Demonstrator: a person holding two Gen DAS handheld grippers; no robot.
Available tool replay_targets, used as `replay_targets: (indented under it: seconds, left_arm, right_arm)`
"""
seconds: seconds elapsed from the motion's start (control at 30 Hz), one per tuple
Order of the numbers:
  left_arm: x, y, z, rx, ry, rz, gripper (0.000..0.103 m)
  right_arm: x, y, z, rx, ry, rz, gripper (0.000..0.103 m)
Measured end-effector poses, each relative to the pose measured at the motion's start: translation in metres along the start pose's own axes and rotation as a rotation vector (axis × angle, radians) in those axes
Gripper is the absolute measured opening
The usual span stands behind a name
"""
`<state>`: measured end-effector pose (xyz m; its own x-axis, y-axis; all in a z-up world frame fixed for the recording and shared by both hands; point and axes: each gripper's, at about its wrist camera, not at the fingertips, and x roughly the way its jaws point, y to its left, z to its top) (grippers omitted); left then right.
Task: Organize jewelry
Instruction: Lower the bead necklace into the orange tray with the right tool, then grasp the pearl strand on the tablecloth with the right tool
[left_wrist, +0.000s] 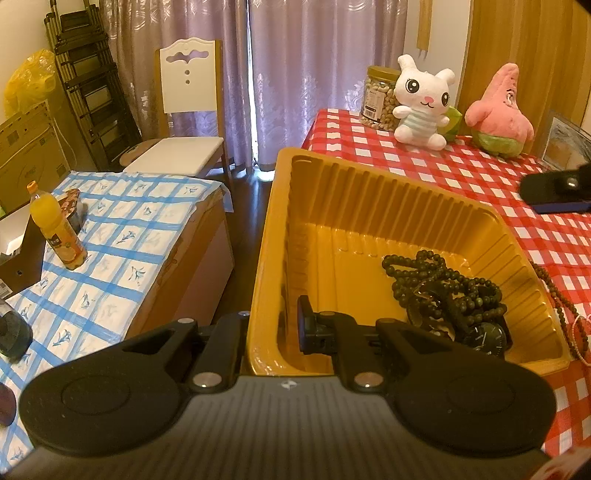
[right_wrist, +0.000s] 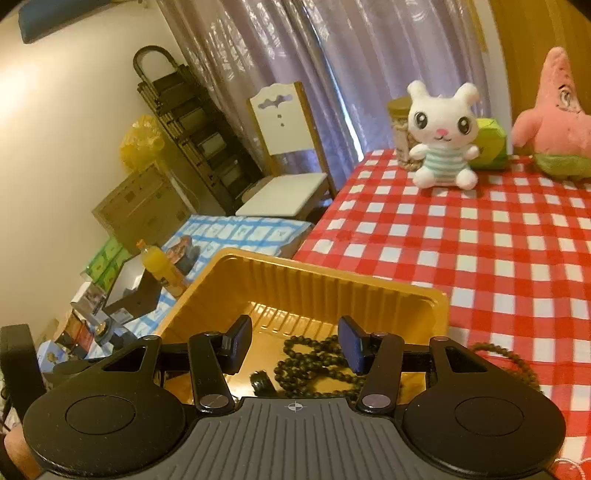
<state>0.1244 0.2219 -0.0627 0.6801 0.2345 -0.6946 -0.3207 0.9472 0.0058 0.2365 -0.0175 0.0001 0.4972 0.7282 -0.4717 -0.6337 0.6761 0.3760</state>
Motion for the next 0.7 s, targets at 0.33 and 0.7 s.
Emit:
replay_targets:
  seconds: [0.33, 0.7]
  left_arm:
    - [0.0, 0.001, 0.0, 0.003, 0.007, 0.006, 0.01]
    - [0.002, -0.003, 0.001, 0.029, 0.016, 0.016, 0.01]
  right_arm:
    - [-0.069, -0.048, -0.049, 0.078, -0.012, -0.162, 0.052]
    - [-0.127, -0.113, -0.098, 0.195, 0.024, -0.402, 0.052]
